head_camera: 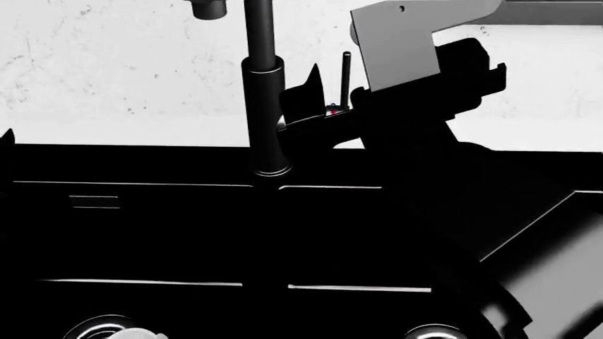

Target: Turn on the sink faucet.

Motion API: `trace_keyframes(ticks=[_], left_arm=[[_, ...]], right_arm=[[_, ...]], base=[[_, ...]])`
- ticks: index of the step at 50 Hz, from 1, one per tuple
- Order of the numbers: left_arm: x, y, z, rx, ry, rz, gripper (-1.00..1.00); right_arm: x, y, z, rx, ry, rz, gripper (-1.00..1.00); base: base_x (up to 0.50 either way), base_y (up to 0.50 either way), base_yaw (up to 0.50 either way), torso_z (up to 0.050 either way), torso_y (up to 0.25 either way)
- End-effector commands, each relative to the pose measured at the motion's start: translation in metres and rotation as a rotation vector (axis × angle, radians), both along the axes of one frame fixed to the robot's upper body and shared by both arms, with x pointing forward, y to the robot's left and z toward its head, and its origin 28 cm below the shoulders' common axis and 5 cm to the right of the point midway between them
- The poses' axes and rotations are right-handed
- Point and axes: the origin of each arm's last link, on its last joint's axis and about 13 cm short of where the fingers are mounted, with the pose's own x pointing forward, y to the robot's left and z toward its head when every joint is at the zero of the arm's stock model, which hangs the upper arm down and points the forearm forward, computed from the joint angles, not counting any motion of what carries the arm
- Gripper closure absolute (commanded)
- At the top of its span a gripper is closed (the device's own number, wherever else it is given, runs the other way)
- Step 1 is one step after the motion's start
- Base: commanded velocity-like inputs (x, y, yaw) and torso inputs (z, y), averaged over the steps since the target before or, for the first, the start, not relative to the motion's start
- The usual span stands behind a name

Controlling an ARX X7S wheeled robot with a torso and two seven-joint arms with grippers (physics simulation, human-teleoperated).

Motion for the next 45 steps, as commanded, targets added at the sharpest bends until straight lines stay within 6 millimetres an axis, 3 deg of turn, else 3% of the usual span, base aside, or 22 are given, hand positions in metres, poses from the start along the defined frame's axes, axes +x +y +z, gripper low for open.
trace_keyframes(ticks=[1, 12, 27, 45], left_arm=[[0.000, 0.000, -0.001, 0.011, 0.004, -0.005, -1.00], [-0.001, -0.001, 0.001, 0.018, 0.009, -0.014, -1.00], [-0.006, -0.003, 0.006, 0.026, -0.001, -0.029, -1.00], [-0.007, -0.004, 0.003, 0.015, -0.002, -0.046, -1.00]], right_arm=[[0.019, 0.002, -0.004, -0.020, 0.042, -0.011, -1.00], [0.028, 0.002, -0.001, -0.029, 0.055, -0.020, -1.00], [0.040, 0.007, 0.019, -0.037, 0.037, -0.019, -1.00], [0.058, 0.005, 0.022, -0.024, 0.041, -0.042, -1.00]], base=[[0.00, 0.00, 0.00, 0.030, -0.105], [0.00, 0.00, 0.00, 0.030, -0.104], [0.00, 0.00, 0.00, 0.031, -0.104], [0.00, 0.00, 0.00, 0.022, -0.074]])
